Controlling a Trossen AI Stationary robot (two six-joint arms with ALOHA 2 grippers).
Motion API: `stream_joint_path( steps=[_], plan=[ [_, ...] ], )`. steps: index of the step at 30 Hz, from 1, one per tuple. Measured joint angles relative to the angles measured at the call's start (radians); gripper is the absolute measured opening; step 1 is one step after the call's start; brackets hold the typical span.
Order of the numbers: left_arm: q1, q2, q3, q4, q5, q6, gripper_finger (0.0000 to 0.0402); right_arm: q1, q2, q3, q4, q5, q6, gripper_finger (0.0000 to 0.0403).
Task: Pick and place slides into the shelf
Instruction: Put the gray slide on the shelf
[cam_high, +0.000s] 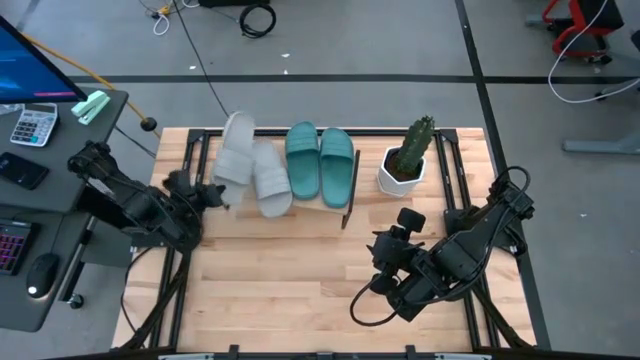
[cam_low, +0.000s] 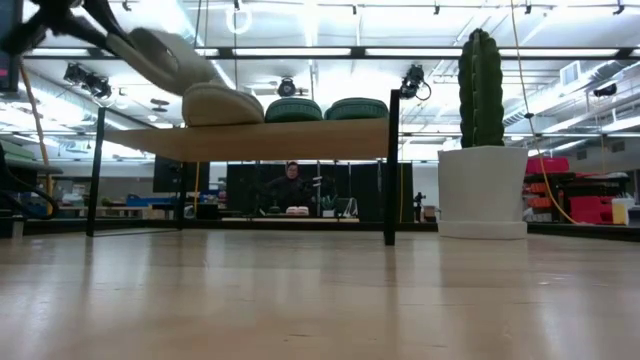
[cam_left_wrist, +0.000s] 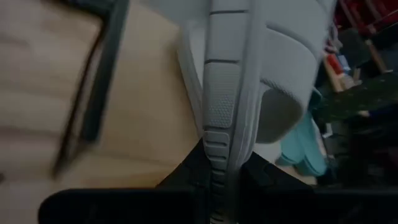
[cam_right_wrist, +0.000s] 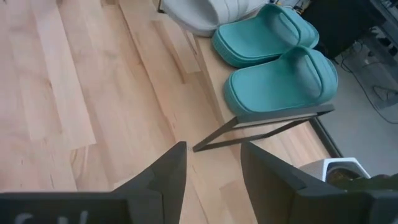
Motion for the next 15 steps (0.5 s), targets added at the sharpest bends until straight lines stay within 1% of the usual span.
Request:
stream_joint_path(
  steps=[3,7,9,13,15],
  plan=[
    [0.002,0.035,0.093,-0.113,0.024,0.009,0.0038,0.0,0.0,0.0,0.012,0.0,0.001,0.0158],
    [-0.011,0.071,0.161,-0.12,0.057,0.024,0.0038,0.0,0.0,0.0,0.025,0.0,0.002,0.0158],
    [-0.019,0.095,0.165,-0.123,0.075,0.017,0.0038,0.0,0.0,0.0,0.026,0.0,0.009,0.0158],
    [-0.016,0.161,0.164,-0.121,0.182,0.015,0.0038,0.0,0.0,0.0,0.026,0.001,0.048,0.0158],
    [-0.016,0.185,0.164,-0.123,0.206,0.016,0.0038,0.0,0.0,0.0,0.026,0.001,0.065,0.0158]
  ],
)
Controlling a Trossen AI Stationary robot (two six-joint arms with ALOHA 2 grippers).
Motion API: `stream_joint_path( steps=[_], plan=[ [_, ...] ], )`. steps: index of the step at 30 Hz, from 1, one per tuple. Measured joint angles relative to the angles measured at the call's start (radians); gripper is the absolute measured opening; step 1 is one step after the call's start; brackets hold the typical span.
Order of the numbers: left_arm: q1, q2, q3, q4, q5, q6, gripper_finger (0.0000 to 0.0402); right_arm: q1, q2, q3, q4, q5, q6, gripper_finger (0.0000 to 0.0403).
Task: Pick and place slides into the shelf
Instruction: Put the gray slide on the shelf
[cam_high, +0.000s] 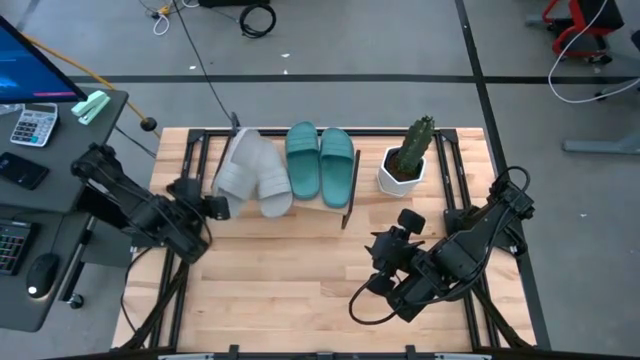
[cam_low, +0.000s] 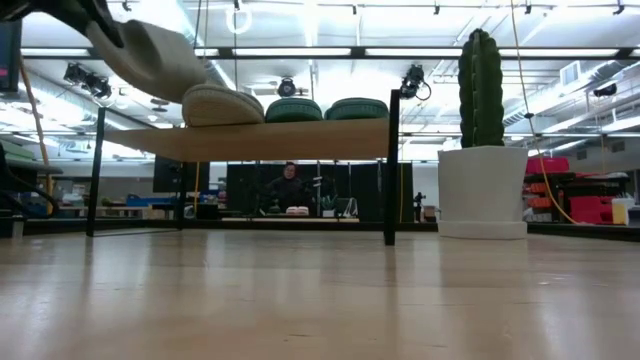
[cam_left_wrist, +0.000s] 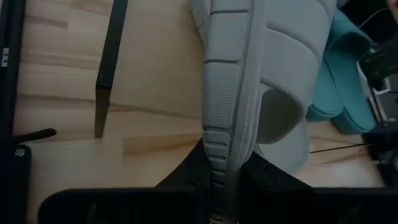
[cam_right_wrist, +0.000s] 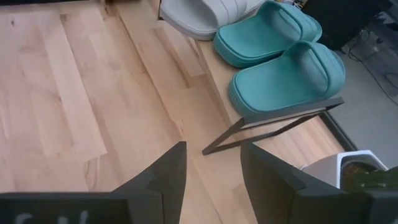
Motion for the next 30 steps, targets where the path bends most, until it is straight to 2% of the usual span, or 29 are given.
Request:
stream_joint_path(
  steps=[7,17,30],
  plan=[
    [0.0,0.014,0.0,-0.001,0.007,0.0,0.0038,0.0,0.0,0.0,0.008,0.001,0.003,0.0158],
    [0.11,0.014,-0.001,0.0,-0.044,-0.004,0.0038,0.015,0.0,0.0,0.064,-0.008,0.003,0.0158],
    [0.149,0.029,-0.002,0.0,-0.053,0.03,0.0038,0.016,0.0,0.0,0.068,-0.016,0.003,0.0158]
  ],
)
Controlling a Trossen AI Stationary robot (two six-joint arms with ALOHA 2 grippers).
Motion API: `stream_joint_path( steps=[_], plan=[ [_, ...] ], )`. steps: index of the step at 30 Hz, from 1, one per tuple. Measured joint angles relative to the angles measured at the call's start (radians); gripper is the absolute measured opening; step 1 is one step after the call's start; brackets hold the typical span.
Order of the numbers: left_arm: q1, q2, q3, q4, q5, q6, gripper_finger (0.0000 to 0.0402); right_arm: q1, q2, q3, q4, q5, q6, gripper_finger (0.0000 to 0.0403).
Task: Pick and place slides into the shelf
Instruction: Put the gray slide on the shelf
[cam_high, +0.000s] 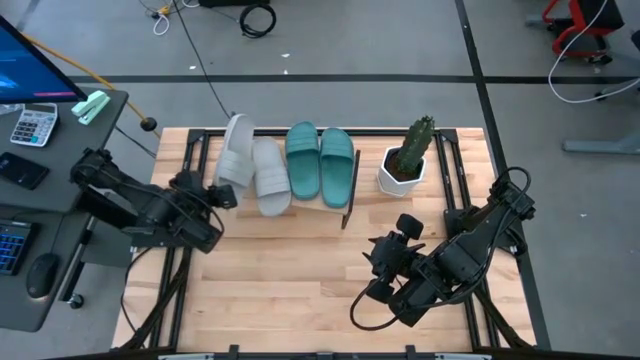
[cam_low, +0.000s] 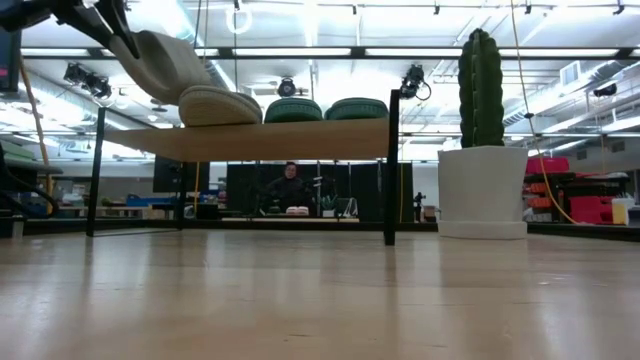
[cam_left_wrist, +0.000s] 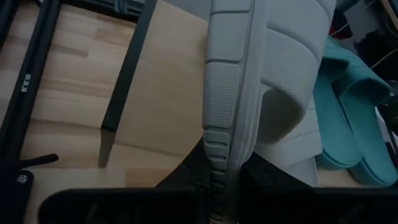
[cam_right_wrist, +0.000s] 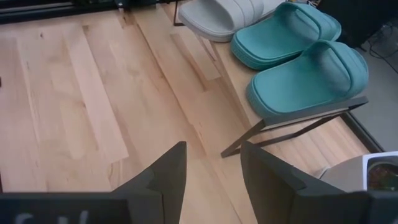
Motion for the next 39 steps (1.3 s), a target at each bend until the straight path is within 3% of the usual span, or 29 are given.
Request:
stream_joint_path(
  steps=[19,39],
  plan=[
    [0.113,0.155,0.0,0.0,-0.083,-0.027,0.0038,0.013,0.0,0.0,0.01,-0.016,-0.001,0.0158],
    [0.192,0.157,0.0,0.037,-0.174,-0.026,0.0038,0.013,0.0,0.0,0.01,-0.015,-0.027,0.0158]
  ],
)
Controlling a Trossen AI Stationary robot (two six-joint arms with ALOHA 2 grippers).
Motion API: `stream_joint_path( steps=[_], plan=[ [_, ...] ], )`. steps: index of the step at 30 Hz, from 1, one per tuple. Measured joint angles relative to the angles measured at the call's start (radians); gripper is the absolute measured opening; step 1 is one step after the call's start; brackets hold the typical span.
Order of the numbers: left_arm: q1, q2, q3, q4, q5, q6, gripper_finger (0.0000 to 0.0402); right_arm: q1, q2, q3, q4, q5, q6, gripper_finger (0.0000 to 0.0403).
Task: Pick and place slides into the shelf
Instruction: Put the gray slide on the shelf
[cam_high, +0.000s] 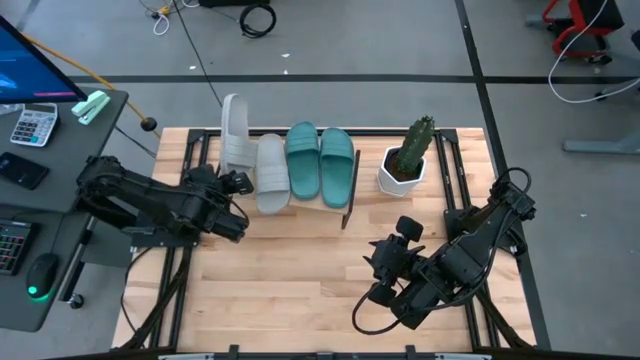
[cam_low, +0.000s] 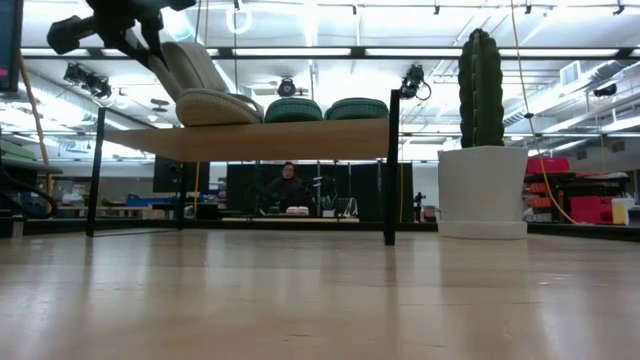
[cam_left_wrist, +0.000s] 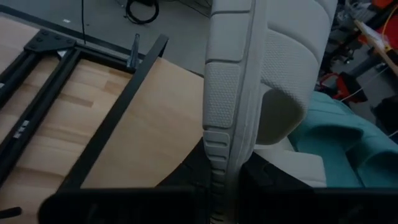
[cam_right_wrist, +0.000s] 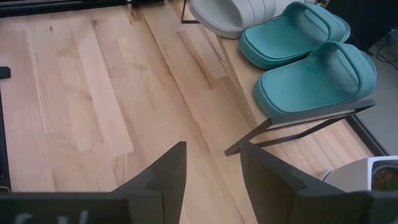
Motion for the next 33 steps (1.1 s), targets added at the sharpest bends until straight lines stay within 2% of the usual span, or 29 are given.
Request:
stream_joint_path(
  steps=[8,20,33],
  plan=[
    [0.025,0.005,0.0,0.064,-0.031,0.01,0.0038,0.0,0.0,0.0,0.0,0.0,0.0,0.0158],
    [0.064,0.039,0.0,0.251,-0.058,0.15,0.0038,0.004,0.0,0.0,0.0,0.001,0.0,0.0158],
    [0.068,0.035,0.0,0.245,-0.105,0.189,0.0038,0.013,0.0,0.0,0.001,0.006,-0.005,0.0158]
  ],
)
